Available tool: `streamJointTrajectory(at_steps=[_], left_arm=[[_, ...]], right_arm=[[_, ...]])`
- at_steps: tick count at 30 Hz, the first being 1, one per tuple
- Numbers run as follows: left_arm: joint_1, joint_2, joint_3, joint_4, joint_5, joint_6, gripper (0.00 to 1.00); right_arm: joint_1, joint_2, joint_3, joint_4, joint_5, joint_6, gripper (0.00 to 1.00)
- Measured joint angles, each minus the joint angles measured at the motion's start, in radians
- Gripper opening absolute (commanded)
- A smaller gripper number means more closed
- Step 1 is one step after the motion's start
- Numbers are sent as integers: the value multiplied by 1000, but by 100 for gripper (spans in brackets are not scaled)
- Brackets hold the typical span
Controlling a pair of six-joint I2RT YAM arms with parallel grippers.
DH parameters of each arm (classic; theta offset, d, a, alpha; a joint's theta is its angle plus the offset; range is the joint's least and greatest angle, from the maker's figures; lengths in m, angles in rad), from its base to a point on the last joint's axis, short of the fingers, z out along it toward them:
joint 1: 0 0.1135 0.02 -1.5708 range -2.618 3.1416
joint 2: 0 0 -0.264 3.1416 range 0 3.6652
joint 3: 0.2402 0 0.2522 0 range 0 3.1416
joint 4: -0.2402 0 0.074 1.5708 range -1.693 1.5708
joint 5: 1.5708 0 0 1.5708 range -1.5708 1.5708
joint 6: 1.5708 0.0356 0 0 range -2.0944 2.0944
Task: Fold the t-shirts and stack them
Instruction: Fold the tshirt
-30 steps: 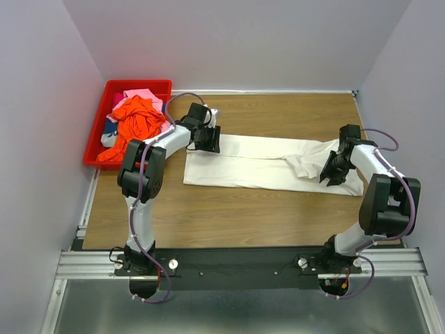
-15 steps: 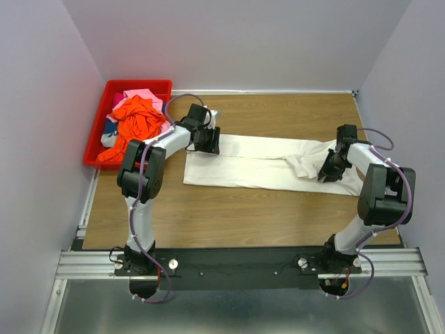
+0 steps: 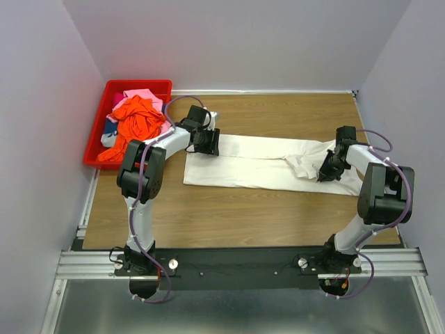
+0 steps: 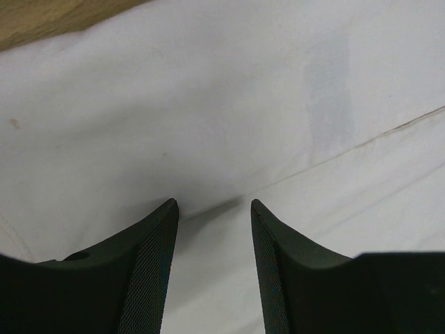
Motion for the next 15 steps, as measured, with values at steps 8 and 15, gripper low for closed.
streamJointTrajectory(at_steps=[8, 15], left_arm=[[0, 0, 0, 0, 0, 0, 54], [0, 0, 0, 0, 0, 0, 54]], right_arm=[[0, -8, 0, -2, -1, 7, 9], [0, -57, 1, -51, 35, 11, 4]])
